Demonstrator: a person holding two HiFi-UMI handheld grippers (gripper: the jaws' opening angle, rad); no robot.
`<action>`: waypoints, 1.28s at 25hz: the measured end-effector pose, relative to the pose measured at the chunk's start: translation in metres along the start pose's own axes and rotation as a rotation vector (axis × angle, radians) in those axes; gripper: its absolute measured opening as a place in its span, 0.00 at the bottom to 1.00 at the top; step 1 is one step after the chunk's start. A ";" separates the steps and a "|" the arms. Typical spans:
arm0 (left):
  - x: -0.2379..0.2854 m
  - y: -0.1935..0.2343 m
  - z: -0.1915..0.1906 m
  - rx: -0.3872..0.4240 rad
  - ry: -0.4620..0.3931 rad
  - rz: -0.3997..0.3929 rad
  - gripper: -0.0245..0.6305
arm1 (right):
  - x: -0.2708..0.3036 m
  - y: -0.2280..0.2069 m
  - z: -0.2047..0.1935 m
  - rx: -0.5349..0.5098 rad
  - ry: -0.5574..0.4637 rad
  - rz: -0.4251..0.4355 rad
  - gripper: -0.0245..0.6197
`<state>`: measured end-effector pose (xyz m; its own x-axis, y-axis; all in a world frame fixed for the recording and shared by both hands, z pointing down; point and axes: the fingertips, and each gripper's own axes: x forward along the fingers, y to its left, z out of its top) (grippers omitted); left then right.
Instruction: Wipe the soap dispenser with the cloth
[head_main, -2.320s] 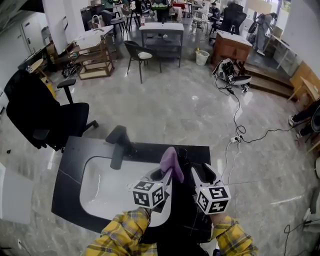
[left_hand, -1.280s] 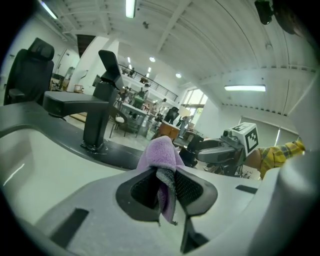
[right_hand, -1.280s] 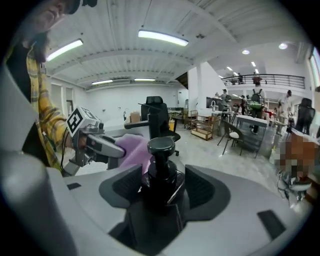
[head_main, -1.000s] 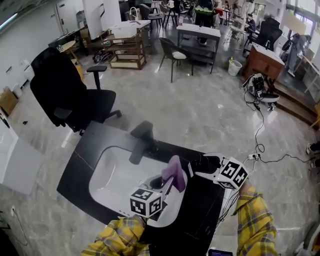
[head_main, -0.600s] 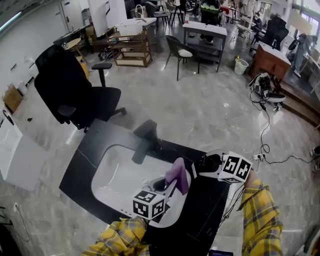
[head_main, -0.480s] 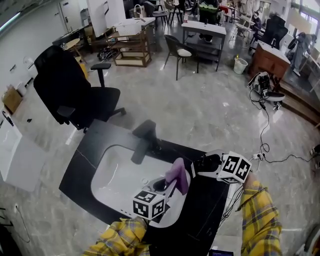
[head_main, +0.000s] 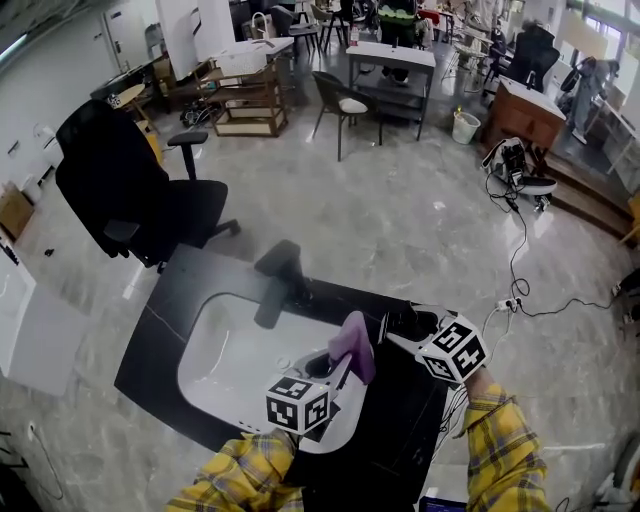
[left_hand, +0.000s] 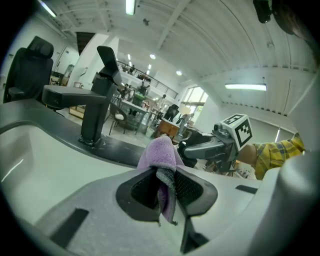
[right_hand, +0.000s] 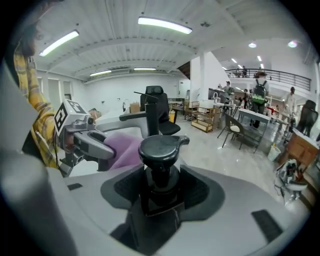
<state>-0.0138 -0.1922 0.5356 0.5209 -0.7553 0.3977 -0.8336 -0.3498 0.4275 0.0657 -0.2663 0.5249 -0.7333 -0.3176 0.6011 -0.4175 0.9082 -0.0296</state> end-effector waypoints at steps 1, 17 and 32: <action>0.000 -0.002 0.001 0.001 0.000 -0.005 0.14 | -0.001 -0.001 -0.001 0.026 -0.002 -0.026 0.37; -0.015 -0.010 0.009 -0.006 -0.022 -0.037 0.14 | -0.010 -0.006 -0.003 0.384 -0.049 -0.467 0.37; -0.037 -0.016 0.007 -0.010 -0.035 -0.040 0.14 | -0.012 0.001 0.002 0.490 -0.070 -0.625 0.37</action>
<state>-0.0211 -0.1625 0.5081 0.5470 -0.7596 0.3519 -0.8103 -0.3747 0.4507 0.0730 -0.2627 0.5160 -0.3108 -0.7598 0.5710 -0.9391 0.3380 -0.0615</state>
